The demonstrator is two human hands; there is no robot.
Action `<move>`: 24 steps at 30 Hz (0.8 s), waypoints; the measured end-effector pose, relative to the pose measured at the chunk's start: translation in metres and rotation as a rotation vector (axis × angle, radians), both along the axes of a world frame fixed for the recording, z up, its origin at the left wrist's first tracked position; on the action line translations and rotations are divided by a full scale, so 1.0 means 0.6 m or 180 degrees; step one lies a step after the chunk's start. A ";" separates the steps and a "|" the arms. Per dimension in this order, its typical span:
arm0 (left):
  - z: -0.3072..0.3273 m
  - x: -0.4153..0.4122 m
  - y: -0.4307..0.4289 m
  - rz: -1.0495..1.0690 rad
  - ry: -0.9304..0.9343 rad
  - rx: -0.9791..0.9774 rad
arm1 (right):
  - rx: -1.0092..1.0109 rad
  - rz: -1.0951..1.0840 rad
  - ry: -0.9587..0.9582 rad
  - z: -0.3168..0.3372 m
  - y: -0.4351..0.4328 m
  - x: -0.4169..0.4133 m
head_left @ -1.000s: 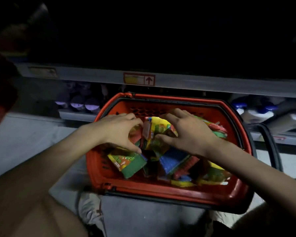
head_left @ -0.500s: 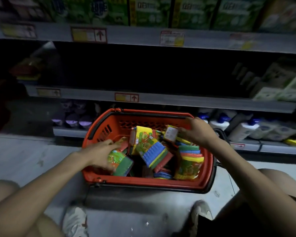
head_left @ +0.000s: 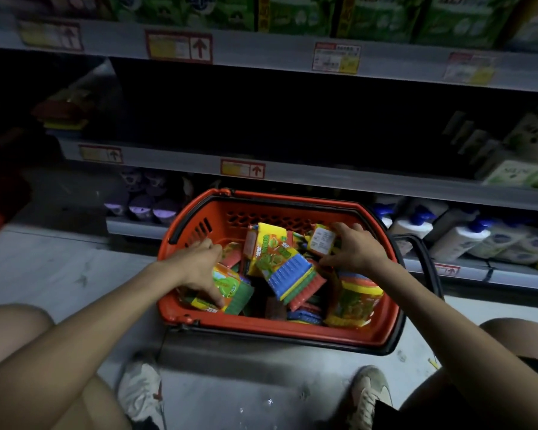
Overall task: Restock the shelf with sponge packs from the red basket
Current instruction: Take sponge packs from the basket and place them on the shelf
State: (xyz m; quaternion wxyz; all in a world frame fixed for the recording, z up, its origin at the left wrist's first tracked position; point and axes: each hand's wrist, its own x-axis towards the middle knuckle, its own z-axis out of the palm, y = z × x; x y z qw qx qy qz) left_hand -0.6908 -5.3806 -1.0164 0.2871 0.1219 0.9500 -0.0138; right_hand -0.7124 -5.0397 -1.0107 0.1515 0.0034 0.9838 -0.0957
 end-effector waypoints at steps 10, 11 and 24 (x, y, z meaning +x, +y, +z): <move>0.070 -0.027 -0.021 0.0621 -0.0097 0.0609 | -0.0417 -0.0314 0.0602 0.039 -0.024 -0.010; 0.085 -0.029 -0.029 0.0755 -0.0053 0.0769 | -0.0607 -0.0356 0.0729 0.051 -0.026 -0.004; 0.146 -0.024 0.004 0.2419 0.0231 0.3451 | -0.3227 -0.0685 0.0263 0.142 -0.049 0.026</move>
